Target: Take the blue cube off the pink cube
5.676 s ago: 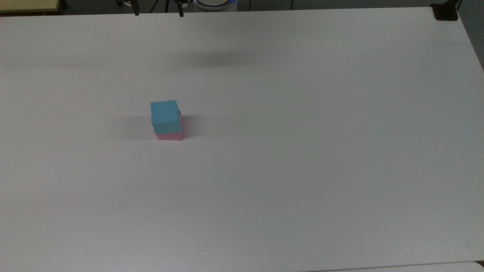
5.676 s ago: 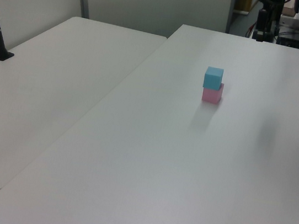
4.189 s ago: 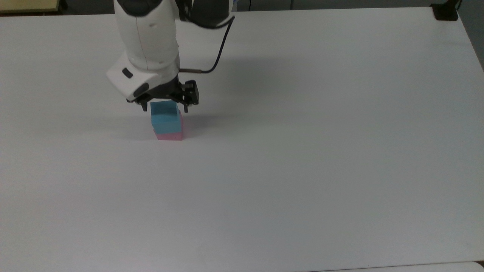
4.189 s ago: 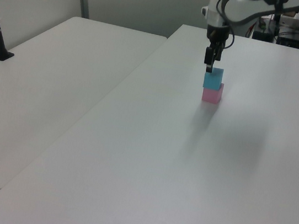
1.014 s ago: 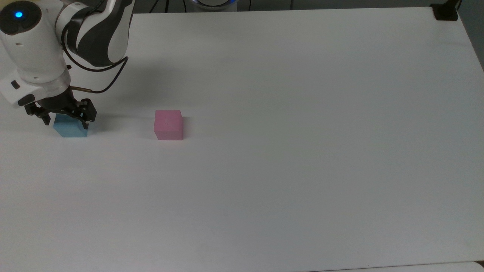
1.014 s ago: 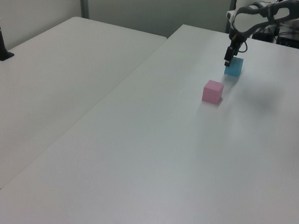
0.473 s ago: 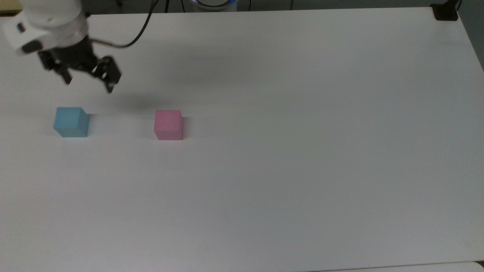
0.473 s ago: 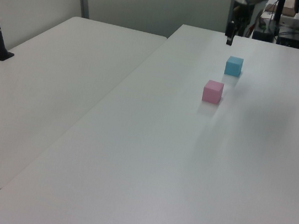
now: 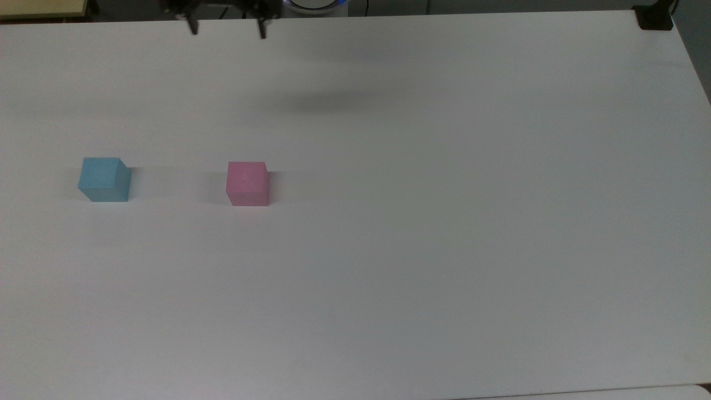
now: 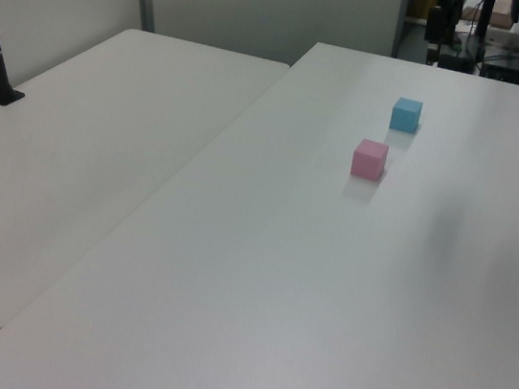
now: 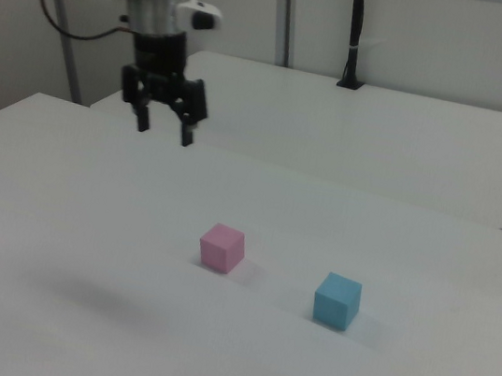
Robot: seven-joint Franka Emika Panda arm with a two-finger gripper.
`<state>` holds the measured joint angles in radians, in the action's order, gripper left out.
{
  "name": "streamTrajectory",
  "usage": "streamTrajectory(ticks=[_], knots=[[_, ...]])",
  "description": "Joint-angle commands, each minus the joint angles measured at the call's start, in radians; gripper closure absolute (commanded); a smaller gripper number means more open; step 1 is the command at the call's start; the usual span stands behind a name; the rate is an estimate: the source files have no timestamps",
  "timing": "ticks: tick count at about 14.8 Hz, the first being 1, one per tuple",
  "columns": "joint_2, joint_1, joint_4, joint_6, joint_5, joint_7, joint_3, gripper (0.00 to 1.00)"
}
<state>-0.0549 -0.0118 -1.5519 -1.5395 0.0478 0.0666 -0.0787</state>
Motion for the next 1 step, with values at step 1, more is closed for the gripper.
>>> streamTrajectory(ticks=[1], knots=[[0.026, -0.040, -0.047, 0.006, 0.018, -0.042, -0.004, 0.00]])
